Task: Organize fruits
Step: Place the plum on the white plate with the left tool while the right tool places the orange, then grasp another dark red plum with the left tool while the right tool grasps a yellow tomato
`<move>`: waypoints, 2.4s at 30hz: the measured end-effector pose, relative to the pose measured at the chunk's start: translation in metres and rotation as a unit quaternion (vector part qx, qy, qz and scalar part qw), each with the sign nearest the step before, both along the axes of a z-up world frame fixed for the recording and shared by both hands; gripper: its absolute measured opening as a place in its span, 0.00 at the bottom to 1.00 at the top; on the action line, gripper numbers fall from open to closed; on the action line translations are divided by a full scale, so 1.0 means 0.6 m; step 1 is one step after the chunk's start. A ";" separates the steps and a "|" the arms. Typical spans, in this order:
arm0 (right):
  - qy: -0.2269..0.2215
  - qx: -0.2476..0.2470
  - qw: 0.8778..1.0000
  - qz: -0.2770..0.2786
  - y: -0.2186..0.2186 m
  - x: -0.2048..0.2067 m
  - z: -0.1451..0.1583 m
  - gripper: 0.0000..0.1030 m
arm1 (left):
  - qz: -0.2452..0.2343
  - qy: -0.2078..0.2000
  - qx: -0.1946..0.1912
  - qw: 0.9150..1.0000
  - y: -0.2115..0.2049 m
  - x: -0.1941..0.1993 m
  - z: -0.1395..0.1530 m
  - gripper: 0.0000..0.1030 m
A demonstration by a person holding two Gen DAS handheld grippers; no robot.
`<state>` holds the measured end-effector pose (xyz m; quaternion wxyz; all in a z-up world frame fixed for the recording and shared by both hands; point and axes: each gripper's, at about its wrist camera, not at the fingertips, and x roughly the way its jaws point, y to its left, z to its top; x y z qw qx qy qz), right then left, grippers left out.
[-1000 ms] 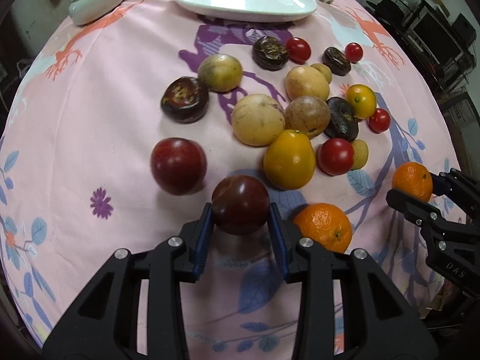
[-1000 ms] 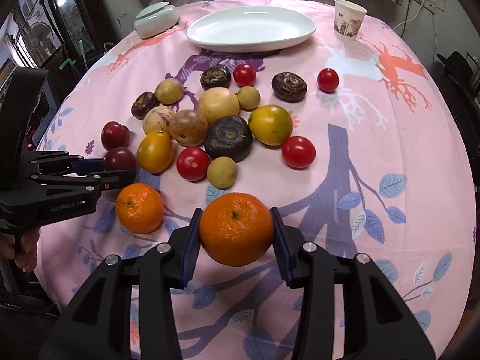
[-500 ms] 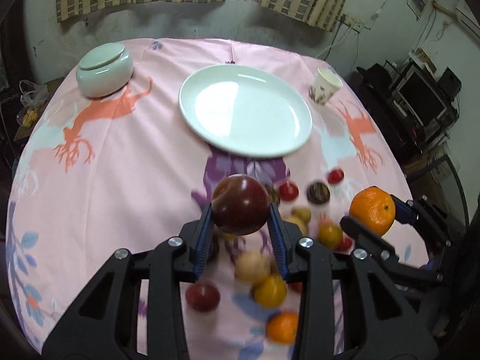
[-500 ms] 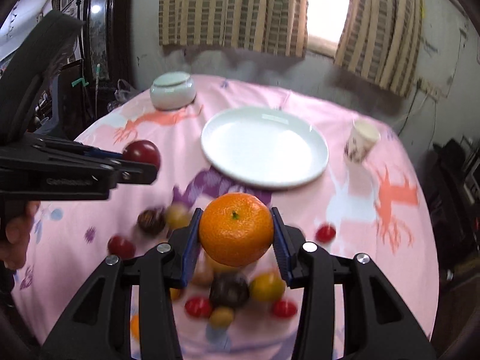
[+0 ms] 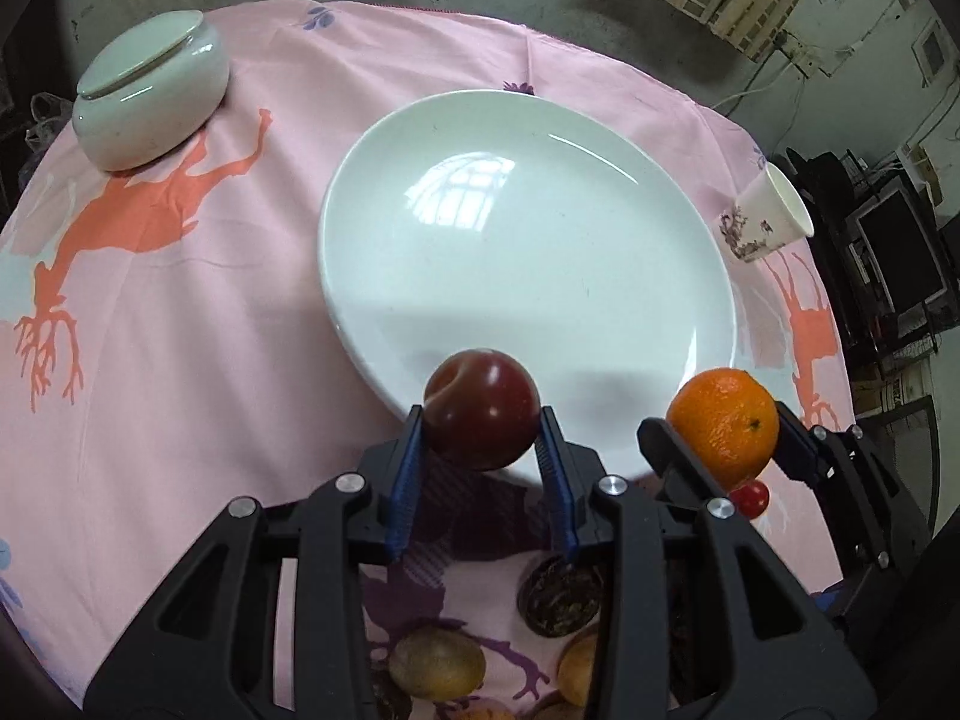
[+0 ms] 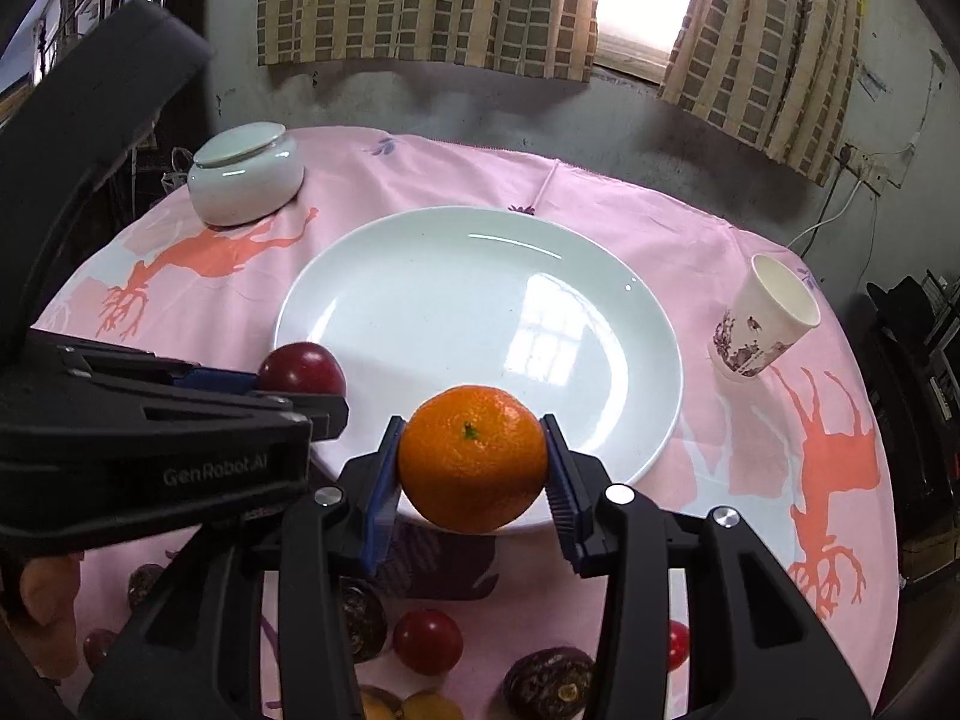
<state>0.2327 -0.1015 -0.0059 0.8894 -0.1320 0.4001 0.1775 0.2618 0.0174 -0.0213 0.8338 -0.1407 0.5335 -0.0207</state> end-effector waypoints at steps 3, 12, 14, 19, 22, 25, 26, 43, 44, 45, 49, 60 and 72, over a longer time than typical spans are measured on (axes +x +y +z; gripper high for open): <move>0.002 -0.013 1.000 0.014 0.007 0.016 -0.019 0.43 | 0.001 0.018 -0.013 1.000 0.000 0.027 -0.015 0.36; -0.034 -0.042 0.999 0.003 -0.014 0.008 -0.015 0.64 | 0.020 -0.004 -0.055 0.998 0.015 0.023 -0.009 0.64; -0.036 -0.028 0.999 -0.006 -0.035 -0.004 -0.001 0.64 | 0.022 -0.006 -0.036 0.999 0.015 0.008 0.011 0.82; -0.008 0.029 0.998 -0.052 -0.108 -0.051 0.024 0.64 | -0.015 -0.044 0.028 0.999 0.015 -0.073 0.056 0.86; 0.017 0.052 0.995 -0.083 -0.154 -0.080 0.029 0.64 | -0.035 -0.048 0.069 0.996 0.015 -0.135 0.066 0.86; 0.029 0.057 0.992 -0.104 -0.186 -0.107 0.039 0.69 | -0.039 -0.027 0.083 0.995 0.024 -0.197 0.064 0.87; 0.031 0.059 0.992 -0.110 -0.193 -0.114 0.044 0.70 | -0.036 -0.016 0.077 0.996 0.027 -0.217 0.061 0.87; 0.120 0.133 0.962 -0.205 -0.278 -0.213 0.037 0.80 | -0.095 0.100 0.069 0.988 -0.056 -0.495 -0.075 0.86; 0.120 0.133 0.962 -0.207 -0.280 -0.216 0.037 0.80 | -0.105 0.098 0.078 0.987 -0.059 -0.503 -0.076 0.87; 0.120 0.132 0.962 -0.207 -0.281 -0.221 0.038 0.80 | -0.119 0.103 0.086 0.984 -0.063 -0.509 -0.078 0.87; 0.102 0.100 0.973 -0.181 -0.270 -0.243 0.046 0.80 | -0.186 0.145 0.119 0.965 -0.066 -0.538 -0.082 0.87; 0.106 0.070 0.984 -0.121 -0.222 -0.312 0.015 0.80 | -0.124 0.095 0.233 0.960 0.053 -0.537 0.104 0.87; 0.117 0.063 0.983 -0.128 -0.224 -0.288 -0.008 0.80 | -0.175 0.136 0.167 0.961 -0.017 -0.413 0.010 0.87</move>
